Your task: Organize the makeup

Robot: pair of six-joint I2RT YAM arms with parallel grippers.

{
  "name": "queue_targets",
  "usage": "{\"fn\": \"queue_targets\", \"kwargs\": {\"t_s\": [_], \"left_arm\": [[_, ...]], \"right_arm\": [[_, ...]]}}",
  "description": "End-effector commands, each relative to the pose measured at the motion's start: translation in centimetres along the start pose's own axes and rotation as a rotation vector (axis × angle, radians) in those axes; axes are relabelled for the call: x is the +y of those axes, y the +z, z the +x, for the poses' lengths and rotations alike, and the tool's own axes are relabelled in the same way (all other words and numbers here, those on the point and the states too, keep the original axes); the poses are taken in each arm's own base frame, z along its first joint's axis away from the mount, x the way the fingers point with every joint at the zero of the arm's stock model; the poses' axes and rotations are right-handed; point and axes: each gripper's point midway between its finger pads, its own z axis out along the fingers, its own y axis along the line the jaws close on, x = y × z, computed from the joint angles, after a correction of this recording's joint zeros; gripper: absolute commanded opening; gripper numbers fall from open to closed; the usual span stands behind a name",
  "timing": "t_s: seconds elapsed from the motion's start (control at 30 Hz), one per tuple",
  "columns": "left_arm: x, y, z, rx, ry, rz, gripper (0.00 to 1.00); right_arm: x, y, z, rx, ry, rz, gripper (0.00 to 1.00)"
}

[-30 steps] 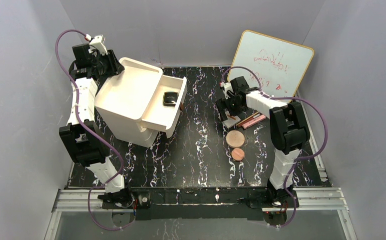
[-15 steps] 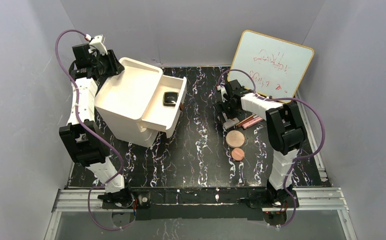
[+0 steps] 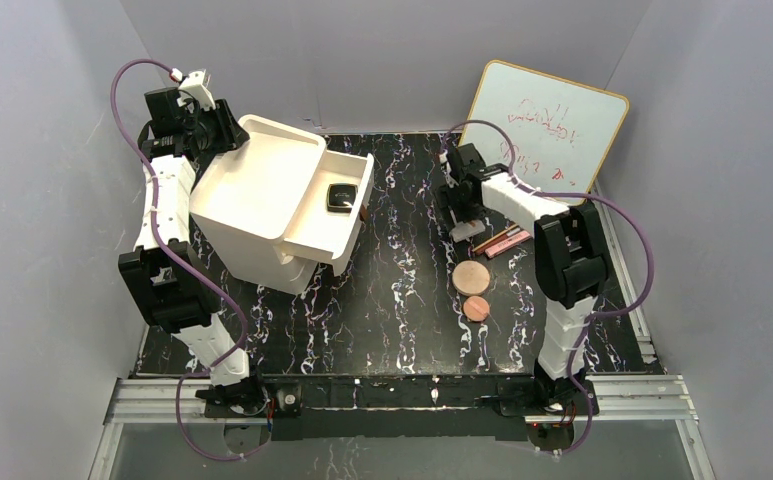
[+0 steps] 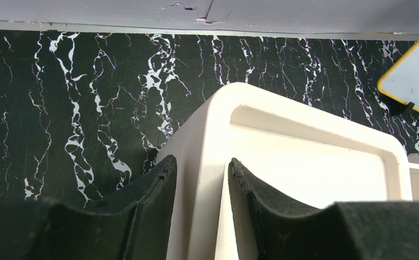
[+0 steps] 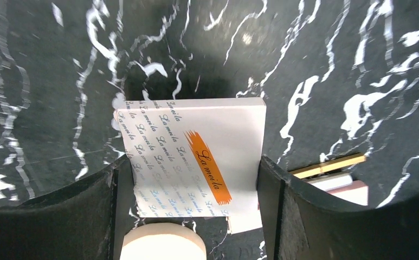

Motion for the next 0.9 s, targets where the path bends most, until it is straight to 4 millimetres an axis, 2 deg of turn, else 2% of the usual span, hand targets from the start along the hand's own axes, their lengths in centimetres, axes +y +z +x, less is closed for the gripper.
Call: {"fn": "queue_targets", "kwargs": {"t_s": [0.0,0.17,0.3,0.47,0.57,0.77,0.87], "left_arm": [[-0.2,0.4,1.9,0.065,-0.04,0.021,0.39],[-0.3,0.4,1.9,0.065,-0.043,0.027,0.39],[-0.4,0.4,1.9,0.064,-0.044,0.03,0.39],[-0.5,0.3,1.7,0.061,-0.041,0.029,0.39],[-0.5,0.2,1.7,0.06,-0.041,0.028,0.39],[-0.5,0.1,1.6,0.058,-0.038,0.028,0.39],[-0.5,0.2,1.7,0.058,-0.038,0.027,0.39]], "right_arm": [[-0.2,-9.1,-8.3,-0.292,0.068,-0.021,0.26],[1.8,-16.5,-13.4,-0.482,0.075,-0.094,0.26],[6.0,-21.3,-16.4,-0.605,0.043,-0.183,0.24],[13.1,-26.5,-18.5,-0.755,-0.04,-0.32,0.25],[16.4,-28.0,-19.1,-0.788,-0.082,-0.405,0.26],[22.1,-26.6,-18.1,-0.735,-0.159,-0.482,0.27],[24.2,-26.1,-17.4,-0.718,-0.19,-0.514,0.27]]}}
